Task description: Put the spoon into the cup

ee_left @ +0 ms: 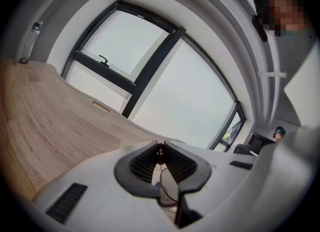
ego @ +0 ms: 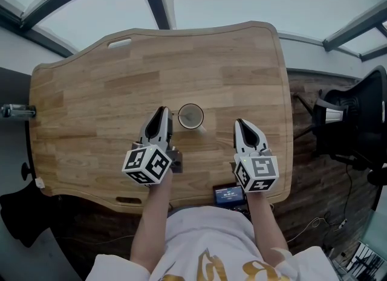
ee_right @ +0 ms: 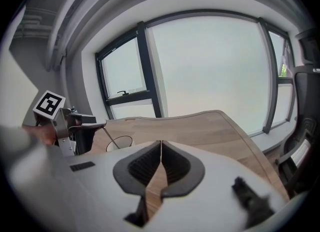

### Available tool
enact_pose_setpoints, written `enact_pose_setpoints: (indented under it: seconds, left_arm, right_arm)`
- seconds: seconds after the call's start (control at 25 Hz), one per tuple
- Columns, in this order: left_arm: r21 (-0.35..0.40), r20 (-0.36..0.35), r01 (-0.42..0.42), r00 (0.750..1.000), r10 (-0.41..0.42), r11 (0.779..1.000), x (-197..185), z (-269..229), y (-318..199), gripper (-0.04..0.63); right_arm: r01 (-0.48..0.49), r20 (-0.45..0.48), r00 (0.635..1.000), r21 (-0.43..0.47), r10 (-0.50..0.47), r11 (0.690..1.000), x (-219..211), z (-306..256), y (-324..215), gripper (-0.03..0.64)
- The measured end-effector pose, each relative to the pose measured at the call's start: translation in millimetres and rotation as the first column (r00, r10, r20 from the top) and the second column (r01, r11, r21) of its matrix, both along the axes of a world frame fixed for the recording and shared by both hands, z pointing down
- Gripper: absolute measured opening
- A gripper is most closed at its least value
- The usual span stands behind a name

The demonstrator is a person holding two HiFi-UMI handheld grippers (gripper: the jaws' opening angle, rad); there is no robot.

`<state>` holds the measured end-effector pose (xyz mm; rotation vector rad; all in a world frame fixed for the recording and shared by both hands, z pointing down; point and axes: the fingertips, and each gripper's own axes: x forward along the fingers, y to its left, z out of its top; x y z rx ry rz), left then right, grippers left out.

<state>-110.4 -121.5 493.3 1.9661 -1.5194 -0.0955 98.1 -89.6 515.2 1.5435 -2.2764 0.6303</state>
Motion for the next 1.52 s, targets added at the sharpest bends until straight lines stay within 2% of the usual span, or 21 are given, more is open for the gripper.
enact_pose_setpoints:
  seconds: [0.48,1.52]
  left_arm:
    - [-0.003,0.010,-0.026,1.000,0.026,1.000,5,6,-3,0.049]
    - [-0.034,-0.028,-0.038,0.999,0.037,0.999,12,21,-10,0.049]
  right_arm:
    - [0.009,-0.001,1.000,-0.016,-0.009,1.000,-6,7,-3,0.032]
    - [0.010,-0.012,1.000,-0.040,-0.010,0.999,-8,17,-11,0.032]
